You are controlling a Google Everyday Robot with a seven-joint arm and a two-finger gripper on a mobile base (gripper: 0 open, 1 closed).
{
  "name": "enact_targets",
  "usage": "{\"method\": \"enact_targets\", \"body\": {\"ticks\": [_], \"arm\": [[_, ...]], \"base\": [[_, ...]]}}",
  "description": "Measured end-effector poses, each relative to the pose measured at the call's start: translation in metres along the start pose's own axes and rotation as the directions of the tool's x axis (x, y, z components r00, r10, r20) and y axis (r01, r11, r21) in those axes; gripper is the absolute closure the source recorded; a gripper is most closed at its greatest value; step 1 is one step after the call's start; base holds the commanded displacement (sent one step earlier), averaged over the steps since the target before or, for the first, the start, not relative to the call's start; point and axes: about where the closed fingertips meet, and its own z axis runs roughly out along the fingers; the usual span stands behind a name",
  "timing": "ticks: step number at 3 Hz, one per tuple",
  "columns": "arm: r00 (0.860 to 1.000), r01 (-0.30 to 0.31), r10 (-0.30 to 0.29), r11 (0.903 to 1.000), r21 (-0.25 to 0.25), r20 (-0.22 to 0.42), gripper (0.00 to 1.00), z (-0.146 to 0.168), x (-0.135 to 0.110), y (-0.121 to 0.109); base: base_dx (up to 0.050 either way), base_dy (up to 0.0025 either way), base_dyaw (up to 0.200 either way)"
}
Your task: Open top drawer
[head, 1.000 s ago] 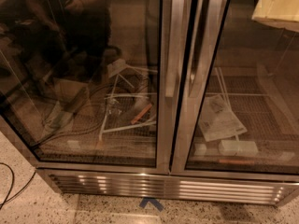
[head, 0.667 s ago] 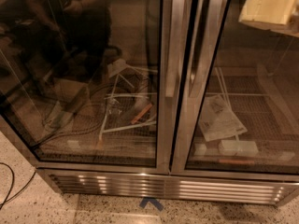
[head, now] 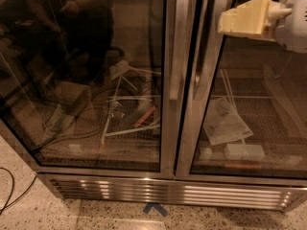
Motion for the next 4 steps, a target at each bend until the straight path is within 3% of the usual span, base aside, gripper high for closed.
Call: {"method": "enact_targets", "body": {"ticks": [2,4], "arm": [[0.995,0.066,-0.067,0.9978,-0.007,-0.079,1.00,0.028,0.003,0.012],[0.991,0.079,-0.077,0.9968,0.013,-0.106,1.00,0.055,0.016,0.022]], "base": [[0.000,0.00000,0.000],[0.000,0.00000,0.000]]}}
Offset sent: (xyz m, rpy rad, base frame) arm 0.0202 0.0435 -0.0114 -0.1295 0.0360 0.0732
